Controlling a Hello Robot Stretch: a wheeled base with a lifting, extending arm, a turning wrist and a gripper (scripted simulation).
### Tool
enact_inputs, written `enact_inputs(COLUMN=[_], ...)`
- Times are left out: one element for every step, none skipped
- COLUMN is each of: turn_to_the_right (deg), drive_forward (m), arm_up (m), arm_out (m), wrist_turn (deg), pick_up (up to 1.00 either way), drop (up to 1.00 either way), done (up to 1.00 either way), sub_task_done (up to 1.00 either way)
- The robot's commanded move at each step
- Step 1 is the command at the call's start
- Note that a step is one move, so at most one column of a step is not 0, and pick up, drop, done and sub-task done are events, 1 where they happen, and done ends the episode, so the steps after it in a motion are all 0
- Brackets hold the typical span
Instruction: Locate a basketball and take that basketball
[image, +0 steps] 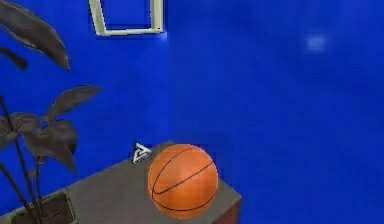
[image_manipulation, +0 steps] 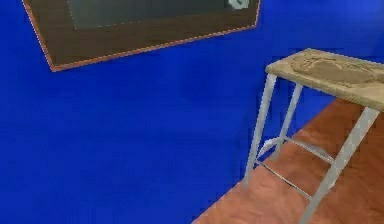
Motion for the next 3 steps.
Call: enact_inputs(turn_to_the_right=[-45.0, -39.0, 0.0], drive_forward=[0.0, 0.0, 0.0], arm_up=[0.0, 0.0, 0.5], arm_out=[0.0, 0.0, 0.0], wrist_turn=[0.0, 0.0, 0.0], pick_up=[0.0, 0.0, 0.0], drop=[0.0, 0.0, 0.0], done=[0.0, 0.0, 0.0], sub_task_done=[0.0, 0.0, 0.0])
